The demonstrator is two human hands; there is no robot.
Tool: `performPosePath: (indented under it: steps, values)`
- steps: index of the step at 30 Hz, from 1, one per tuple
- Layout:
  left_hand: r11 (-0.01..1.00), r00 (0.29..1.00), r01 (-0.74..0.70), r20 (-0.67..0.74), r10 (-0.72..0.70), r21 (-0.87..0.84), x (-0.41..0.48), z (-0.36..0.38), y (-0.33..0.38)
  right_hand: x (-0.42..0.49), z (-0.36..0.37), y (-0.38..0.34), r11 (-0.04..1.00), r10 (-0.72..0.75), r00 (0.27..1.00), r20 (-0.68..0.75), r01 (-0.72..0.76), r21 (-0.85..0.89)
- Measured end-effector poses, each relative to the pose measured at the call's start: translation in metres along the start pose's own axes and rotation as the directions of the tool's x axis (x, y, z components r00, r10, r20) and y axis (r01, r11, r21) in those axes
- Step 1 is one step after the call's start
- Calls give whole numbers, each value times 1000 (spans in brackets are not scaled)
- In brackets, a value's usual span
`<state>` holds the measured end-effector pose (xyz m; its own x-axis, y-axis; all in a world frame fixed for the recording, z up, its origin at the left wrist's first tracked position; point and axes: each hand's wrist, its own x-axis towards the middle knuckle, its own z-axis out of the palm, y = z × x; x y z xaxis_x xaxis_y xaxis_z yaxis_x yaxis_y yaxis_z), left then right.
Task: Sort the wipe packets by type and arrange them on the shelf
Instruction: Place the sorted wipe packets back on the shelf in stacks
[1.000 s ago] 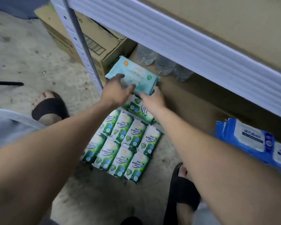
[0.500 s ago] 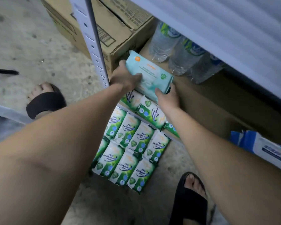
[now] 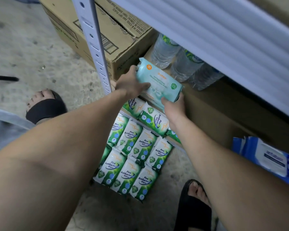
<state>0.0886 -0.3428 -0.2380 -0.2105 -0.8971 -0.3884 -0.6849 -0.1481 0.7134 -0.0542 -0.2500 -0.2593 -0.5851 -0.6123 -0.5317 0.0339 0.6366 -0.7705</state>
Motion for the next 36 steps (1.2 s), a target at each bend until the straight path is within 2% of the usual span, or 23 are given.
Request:
performPosePath:
  steps: [6, 9, 14, 18, 30, 36]
  values:
    - [995, 996, -79, -32, 78, -56, -16, -18, 30, -21, -8, -18, 992, -45, 998, -33, 48, 114]
    - [992, 992, -110, -71, 106, -61, -36, -35, 53, -46, -14, -30, 979, -23, 1000, 2, 22, 204]
    - [982, 981, -186, -46, 187, 16, -87, -60, 69, -100, -46, -37, 977, -26, 996, 89, 6, 214]
    - [971, 973, -204, -82, 215, 125, -137, -71, 73, -147, -71, -33, 973, -9, 986, 167, -30, 231]
    - [986, 965, -167, -203, 168, 21, -294, -135, 115, -293, -158, -76, 973, -56, 922, 384, -36, 229]
    - [967, 904, -249, -347, 250, 48, -359, -157, 167, -348, -201, -111, 969, -115, 896, 429, 6, 247]
